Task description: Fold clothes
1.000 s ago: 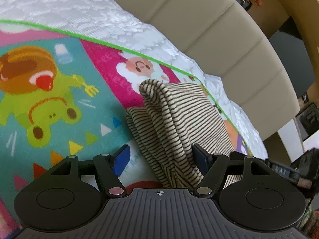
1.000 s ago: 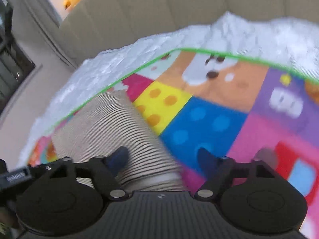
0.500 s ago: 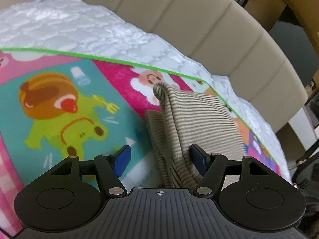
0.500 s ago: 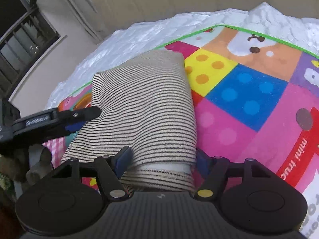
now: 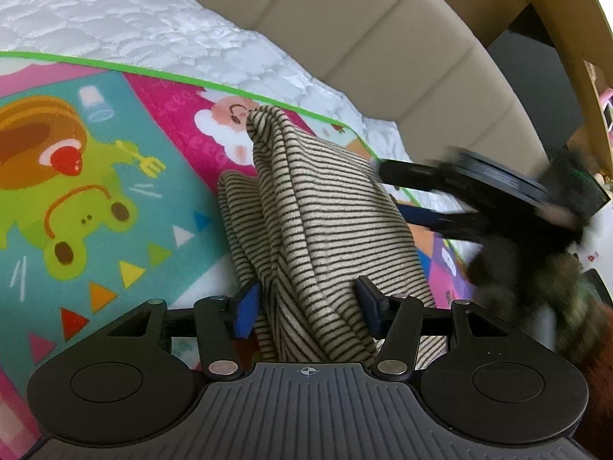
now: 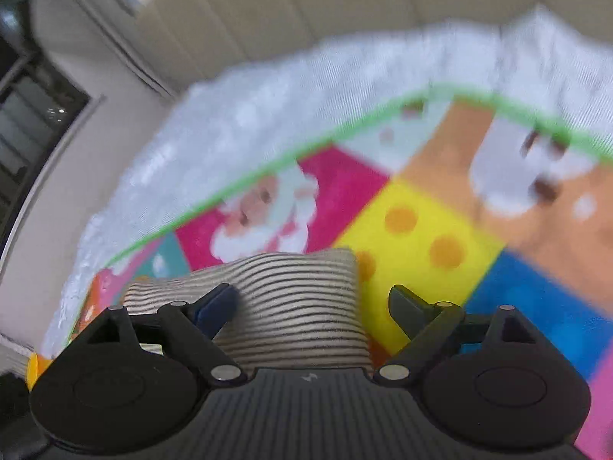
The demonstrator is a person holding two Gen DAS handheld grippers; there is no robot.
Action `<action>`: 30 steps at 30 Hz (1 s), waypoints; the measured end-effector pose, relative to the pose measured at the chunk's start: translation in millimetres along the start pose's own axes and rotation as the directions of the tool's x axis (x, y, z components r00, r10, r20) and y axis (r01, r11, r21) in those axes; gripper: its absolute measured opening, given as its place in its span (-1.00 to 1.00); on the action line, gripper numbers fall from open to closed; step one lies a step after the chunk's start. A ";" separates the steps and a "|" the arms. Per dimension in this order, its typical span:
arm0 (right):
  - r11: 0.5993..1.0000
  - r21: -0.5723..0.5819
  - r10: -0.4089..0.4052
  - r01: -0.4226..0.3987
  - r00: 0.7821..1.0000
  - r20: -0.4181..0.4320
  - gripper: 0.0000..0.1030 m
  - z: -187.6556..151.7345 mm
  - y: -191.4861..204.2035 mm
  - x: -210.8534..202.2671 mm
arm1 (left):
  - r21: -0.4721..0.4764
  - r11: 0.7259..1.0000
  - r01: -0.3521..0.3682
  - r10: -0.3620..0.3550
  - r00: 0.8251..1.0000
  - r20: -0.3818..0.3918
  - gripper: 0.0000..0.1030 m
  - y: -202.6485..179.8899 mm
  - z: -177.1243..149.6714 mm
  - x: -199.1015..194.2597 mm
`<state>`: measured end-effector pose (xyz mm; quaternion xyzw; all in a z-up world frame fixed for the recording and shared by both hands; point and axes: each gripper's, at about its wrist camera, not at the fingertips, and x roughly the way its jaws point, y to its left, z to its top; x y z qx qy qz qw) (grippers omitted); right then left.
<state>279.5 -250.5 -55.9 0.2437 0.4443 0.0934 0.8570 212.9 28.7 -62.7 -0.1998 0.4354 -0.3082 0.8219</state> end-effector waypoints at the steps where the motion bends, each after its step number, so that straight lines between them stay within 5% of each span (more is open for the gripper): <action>1: 0.999 -0.035 0.033 -0.032 0.999 0.022 0.16 -2.5 8.7 -4.2 | -0.002 1.000 -0.004 0.004 1.000 0.000 0.14 2.7 -0.3 -1.0; 5: 0.977 -0.143 0.177 -0.158 0.975 0.132 -0.09 -16.2 21.9 -43.9 | -0.017 1.000 -0.018 0.017 1.000 -0.007 0.23 8.9 -0.6 -3.2; 9: 0.988 -0.143 -0.050 0.064 0.994 0.096 -0.08 -22.9 0.5 -26.6 | 0.007 1.000 -0.020 0.020 1.000 -0.008 0.25 3.2 -2.0 -0.6; 16: 0.995 -0.086 -0.030 0.041 0.991 0.129 0.02 -36.8 -4.3 -43.0 | 0.053 0.998 -0.031 0.031 1.000 -0.001 0.26 -5.1 -3.2 0.4; 20: 0.998 -0.058 -0.014 0.021 0.992 0.129 0.40 -54.4 -10.9 -69.5 | 0.060 0.997 -0.039 0.039 0.999 0.002 0.29 -5.3 -2.7 0.8; 30: 0.997 -0.037 -0.057 0.062 0.990 0.126 0.40 -108.1 -30.1 -93.8 | 0.059 0.998 -0.037 0.038 0.999 -0.014 0.29 -23.2 -13.4 -15.7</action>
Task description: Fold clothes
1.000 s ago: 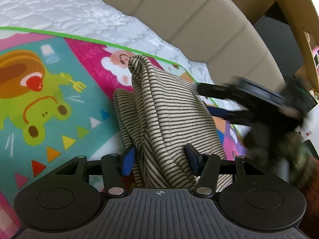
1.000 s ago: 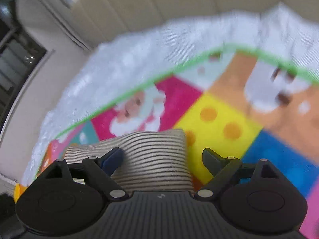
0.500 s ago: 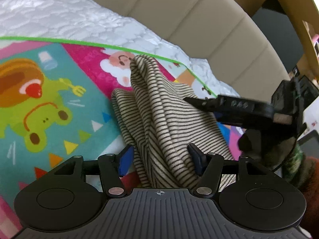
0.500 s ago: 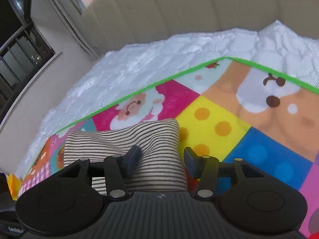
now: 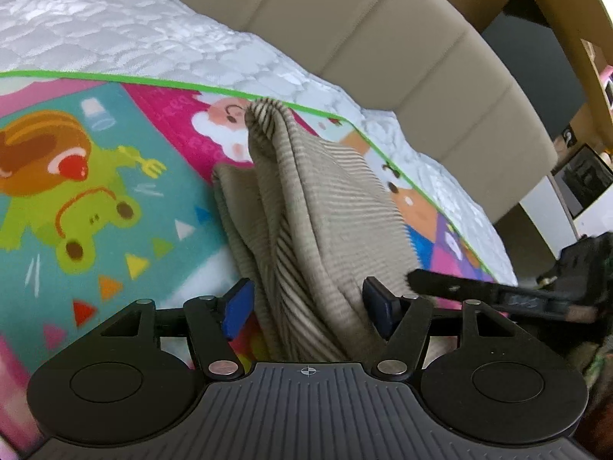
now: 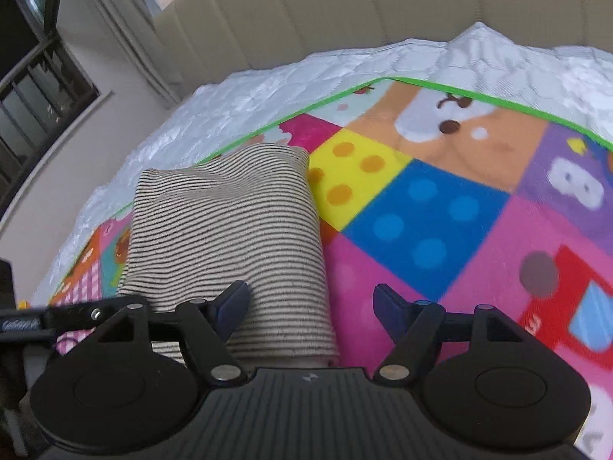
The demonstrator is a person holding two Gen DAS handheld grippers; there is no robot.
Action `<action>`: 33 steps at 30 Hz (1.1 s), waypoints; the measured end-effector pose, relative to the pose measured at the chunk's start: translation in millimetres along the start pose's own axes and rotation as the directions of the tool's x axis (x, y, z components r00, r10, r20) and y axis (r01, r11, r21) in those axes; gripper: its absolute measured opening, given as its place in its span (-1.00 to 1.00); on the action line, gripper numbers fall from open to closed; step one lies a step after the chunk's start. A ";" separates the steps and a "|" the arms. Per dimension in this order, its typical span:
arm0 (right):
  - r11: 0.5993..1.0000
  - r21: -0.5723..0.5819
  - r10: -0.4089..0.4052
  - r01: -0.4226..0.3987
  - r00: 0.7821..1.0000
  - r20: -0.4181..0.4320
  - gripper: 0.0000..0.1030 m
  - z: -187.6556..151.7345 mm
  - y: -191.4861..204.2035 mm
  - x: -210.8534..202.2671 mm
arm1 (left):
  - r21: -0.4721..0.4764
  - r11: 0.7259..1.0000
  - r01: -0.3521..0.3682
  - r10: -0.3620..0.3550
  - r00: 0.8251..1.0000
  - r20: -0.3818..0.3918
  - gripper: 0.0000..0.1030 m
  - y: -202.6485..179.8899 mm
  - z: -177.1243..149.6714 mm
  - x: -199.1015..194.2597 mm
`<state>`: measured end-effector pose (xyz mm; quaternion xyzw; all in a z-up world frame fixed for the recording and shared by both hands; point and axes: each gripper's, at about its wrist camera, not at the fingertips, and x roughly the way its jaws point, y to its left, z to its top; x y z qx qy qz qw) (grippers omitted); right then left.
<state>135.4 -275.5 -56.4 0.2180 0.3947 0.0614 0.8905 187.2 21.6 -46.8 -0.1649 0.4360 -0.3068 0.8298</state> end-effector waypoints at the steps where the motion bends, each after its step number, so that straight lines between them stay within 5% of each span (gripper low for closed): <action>1: 1.000 0.021 0.010 -0.011 1.000 0.013 0.40 -3.1 -4.6 0.5 | 0.008 1.000 -0.007 0.007 1.000 -0.002 0.23 -5.4 -3.1 -2.3; 3: 0.998 0.057 0.019 -0.021 0.999 0.034 0.43 -9.0 -12.7 2.5 | 0.026 0.999 -0.039 0.039 0.999 0.015 -0.13 -18.1 -8.6 -5.1; 8: 0.998 0.055 0.019 -0.021 0.999 0.041 0.48 -9.4 -17.6 -0.4 | 0.066 0.997 -0.030 0.026 0.997 0.067 -0.27 -42.9 -13.4 -14.4; 13: 1.000 -0.015 0.028 -0.027 0.999 0.034 0.52 -12.7 -3.9 1.7 | 0.070 0.984 -0.165 0.166 0.986 -0.010 -0.26 -36.7 -30.0 -4.8; 19: 0.998 -0.066 0.010 -0.007 0.999 0.044 0.52 -12.9 0.4 -0.2 | 0.069 0.978 -0.195 0.192 0.980 0.046 -0.03 -45.6 -12.9 -16.1; 21: 0.998 -0.056 0.014 -0.012 0.999 0.041 0.53 -12.6 -2.0 0.4 | 0.056 0.984 -0.171 0.170 0.985 0.022 0.44 -45.7 -8.8 -12.8; 27: 0.998 -0.066 0.014 -0.010 0.998 0.059 0.54 -12.9 -1.6 -3.9 | -0.002 0.990 -0.143 0.142 0.986 -0.089 0.87 -30.5 -20.1 16.2; 30: 0.994 -0.104 0.043 -0.036 0.997 0.068 0.54 -12.8 4.8 -6.7 | -0.074 0.990 -0.120 0.114 0.990 -0.078 0.90 -19.1 -23.0 20.5; 33: 0.991 -0.123 0.051 -0.046 0.998 0.042 0.54 -14.2 9.4 -1.1 | -0.035 0.990 -0.138 0.135 0.988 -0.075 0.85 -24.2 -22.1 21.8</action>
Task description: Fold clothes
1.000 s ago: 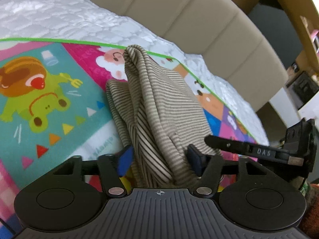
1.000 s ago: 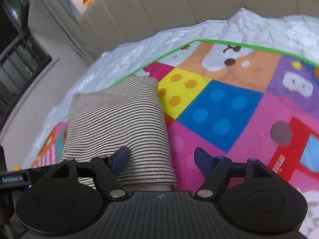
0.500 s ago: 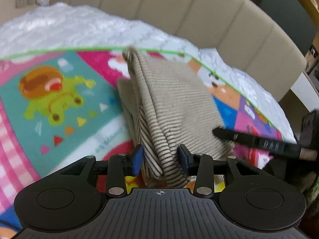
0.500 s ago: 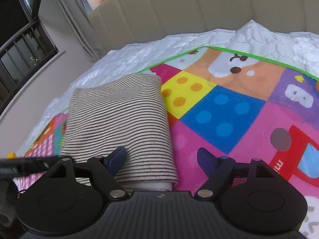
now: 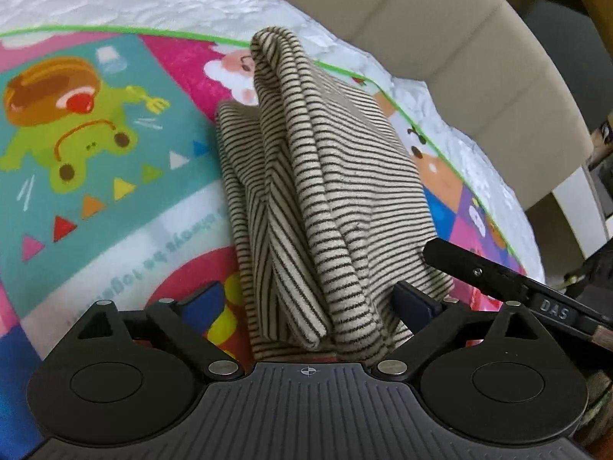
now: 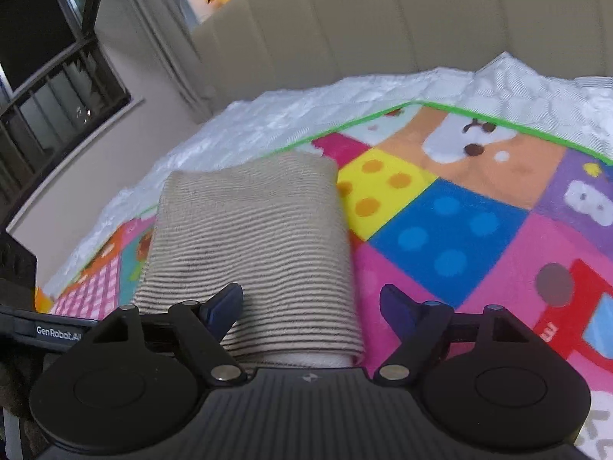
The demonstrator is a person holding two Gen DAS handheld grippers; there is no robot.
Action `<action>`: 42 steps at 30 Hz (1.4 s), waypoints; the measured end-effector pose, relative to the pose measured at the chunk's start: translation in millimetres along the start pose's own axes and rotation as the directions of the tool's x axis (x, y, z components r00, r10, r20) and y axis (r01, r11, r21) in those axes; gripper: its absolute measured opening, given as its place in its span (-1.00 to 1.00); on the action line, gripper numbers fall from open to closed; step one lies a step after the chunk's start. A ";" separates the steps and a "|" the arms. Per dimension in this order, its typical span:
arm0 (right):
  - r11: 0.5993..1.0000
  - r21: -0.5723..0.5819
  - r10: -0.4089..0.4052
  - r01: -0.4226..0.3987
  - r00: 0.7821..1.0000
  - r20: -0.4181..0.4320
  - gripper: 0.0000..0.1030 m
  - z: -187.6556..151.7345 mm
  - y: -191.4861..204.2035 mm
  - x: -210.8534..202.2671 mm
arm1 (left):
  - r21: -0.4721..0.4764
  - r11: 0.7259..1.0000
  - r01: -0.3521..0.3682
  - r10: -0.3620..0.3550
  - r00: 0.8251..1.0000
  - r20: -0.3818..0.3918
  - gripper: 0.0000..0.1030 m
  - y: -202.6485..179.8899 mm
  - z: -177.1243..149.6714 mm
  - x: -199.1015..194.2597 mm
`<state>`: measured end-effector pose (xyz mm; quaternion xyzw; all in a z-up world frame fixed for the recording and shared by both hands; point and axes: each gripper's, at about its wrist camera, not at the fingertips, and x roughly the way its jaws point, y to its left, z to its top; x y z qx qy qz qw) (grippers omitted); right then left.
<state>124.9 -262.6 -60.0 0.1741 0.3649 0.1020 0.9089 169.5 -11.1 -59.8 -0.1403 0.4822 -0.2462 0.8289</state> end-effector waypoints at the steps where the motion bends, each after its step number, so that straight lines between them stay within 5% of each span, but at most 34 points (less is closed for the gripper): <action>1: 1.000 0.002 -0.003 0.003 1.000 -0.012 0.55 -0.9 0.3 3.3 | 0.020 1.000 -0.012 0.012 1.000 0.001 0.83 -2.7 -0.4 1.1; 7: 0.995 0.085 0.051 -0.047 0.998 -0.048 0.48 -2.1 -8.7 9.7 | 0.048 0.999 -0.007 0.007 1.000 -0.018 0.49 -4.9 -1.6 -1.1; 12: 0.997 0.030 0.074 -0.072 0.994 -0.082 0.38 0.4 7.7 16.5 | 0.060 0.998 0.011 -0.008 0.999 -0.044 0.29 -1.9 2.3 -5.4; 20: 0.987 -0.044 0.146 -0.152 0.982 -0.120 0.39 10.3 53.3 56.9 | 0.116 0.991 -0.062 0.065 0.998 -0.021 0.23 21.7 7.4 -34.4; 28: 0.989 -0.079 0.120 -0.126 0.990 -0.076 0.39 33.4 82.9 93.6 | 0.108 0.987 -0.117 0.113 0.993 0.044 0.18 61.3 38.9 -48.3; 35: 0.948 -0.316 0.039 -0.047 0.999 -0.033 0.55 26.3 103.5 73.1 | 0.170 0.977 -0.129 0.086 0.967 0.239 0.18 58.8 66.2 -106.4; 39: 0.907 -0.422 0.019 0.001 0.999 0.045 0.61 30.8 127.8 52.7 | 0.257 0.953 -0.159 0.087 0.959 0.269 0.15 51.7 100.4 -83.8; 42: 0.869 -0.494 0.096 -0.032 0.990 0.105 0.61 28.8 152.5 40.0 | 0.295 0.936 -0.192 0.116 0.959 0.258 0.14 55.0 123.3 -49.2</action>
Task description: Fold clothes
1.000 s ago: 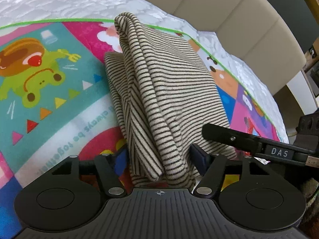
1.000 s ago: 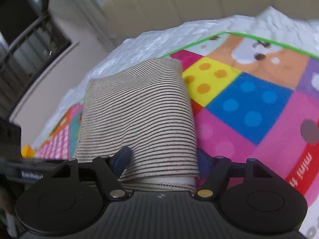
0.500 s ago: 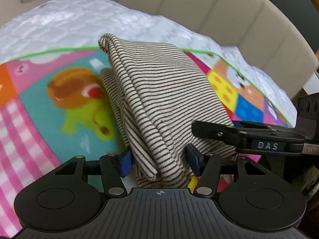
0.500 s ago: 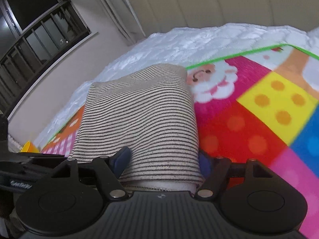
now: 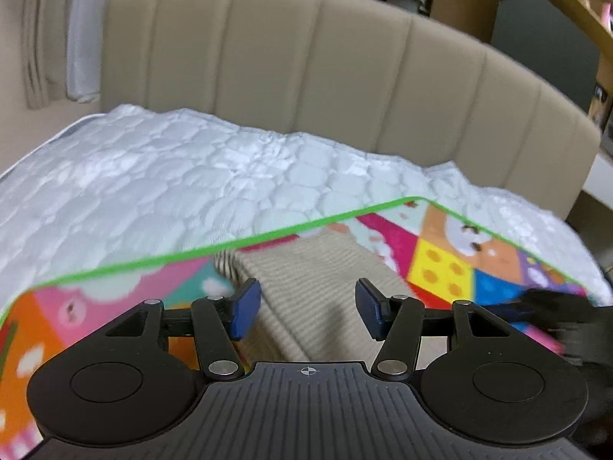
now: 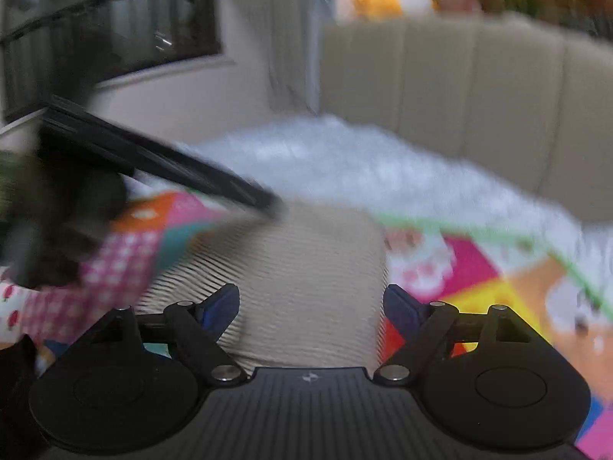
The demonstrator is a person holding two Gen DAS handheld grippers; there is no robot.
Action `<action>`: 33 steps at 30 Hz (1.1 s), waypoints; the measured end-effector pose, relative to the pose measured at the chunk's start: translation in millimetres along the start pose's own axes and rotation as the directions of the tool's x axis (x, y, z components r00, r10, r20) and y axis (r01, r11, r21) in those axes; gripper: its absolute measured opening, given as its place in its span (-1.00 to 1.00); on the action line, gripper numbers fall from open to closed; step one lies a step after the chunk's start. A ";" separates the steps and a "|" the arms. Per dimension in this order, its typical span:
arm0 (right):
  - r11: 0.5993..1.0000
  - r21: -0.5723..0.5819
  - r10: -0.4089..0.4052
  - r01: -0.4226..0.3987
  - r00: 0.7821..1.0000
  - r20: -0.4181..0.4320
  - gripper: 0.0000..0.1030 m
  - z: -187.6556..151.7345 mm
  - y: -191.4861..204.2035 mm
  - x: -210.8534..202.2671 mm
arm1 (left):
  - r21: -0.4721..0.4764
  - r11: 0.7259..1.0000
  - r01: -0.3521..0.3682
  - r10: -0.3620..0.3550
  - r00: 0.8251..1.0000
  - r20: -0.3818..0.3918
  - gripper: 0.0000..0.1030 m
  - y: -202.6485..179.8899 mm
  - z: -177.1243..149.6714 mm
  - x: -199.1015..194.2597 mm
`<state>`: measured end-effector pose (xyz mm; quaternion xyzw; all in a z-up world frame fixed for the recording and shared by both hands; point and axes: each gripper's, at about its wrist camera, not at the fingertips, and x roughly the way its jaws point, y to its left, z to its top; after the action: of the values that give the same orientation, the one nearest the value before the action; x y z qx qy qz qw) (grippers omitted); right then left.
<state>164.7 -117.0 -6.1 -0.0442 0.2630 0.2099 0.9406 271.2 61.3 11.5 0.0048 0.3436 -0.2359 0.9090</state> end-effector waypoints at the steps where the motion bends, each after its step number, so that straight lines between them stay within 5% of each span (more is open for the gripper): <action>1: 1.000 -0.018 0.021 -0.021 1.000 0.007 0.61 1.7 7.5 1.0 | 0.006 1.000 -0.011 0.011 1.000 -0.011 0.14 2.4 -0.9 9.6; 4: 0.994 -0.090 0.046 -0.054 0.995 -0.089 0.50 -10.7 31.3 29.0 | -0.010 1.000 -0.021 0.021 0.999 -0.043 0.20 11.1 -7.9 29.0; 9: 0.992 -0.102 0.060 -0.072 0.991 -0.117 0.51 -23.2 33.3 41.2 | -0.058 0.998 -0.011 0.008 0.999 -0.048 0.27 23.2 -20.1 38.0; 17: 0.971 0.235 0.063 -0.041 0.994 -0.086 0.69 -7.0 -50.6 9.4 | -0.081 0.997 0.015 -0.017 1.000 -0.017 0.32 27.3 -25.9 39.1; 23: 0.843 0.538 0.139 -0.026 0.976 -0.170 0.77 -51.1 -82.1 36.7 | -0.103 0.994 0.017 -0.019 1.000 -0.014 0.40 30.3 -27.3 40.4; 25: 0.843 0.537 0.138 -0.036 0.979 -0.151 0.68 -57.0 -73.8 36.9 | -0.113 0.994 0.011 -0.013 1.000 -0.016 0.44 31.4 -27.8 37.4; 27: 0.844 0.532 0.157 -0.061 0.978 -0.136 0.36 -55.6 -72.4 36.3 | -0.151 0.989 0.005 -0.008 1.000 -0.016 0.44 32.6 -28.1 26.4; 33: 0.830 0.550 0.186 -0.088 0.975 -0.126 0.08 -50.9 -75.6 31.5 | -0.278 0.959 0.056 -0.087 0.991 -0.100 0.56 23.5 -53.2 -4.7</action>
<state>196.4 -183.7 -67.9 0.2238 0.3949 0.1894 0.8707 245.2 93.2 -29.9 -0.1206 0.4230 -0.2183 0.8712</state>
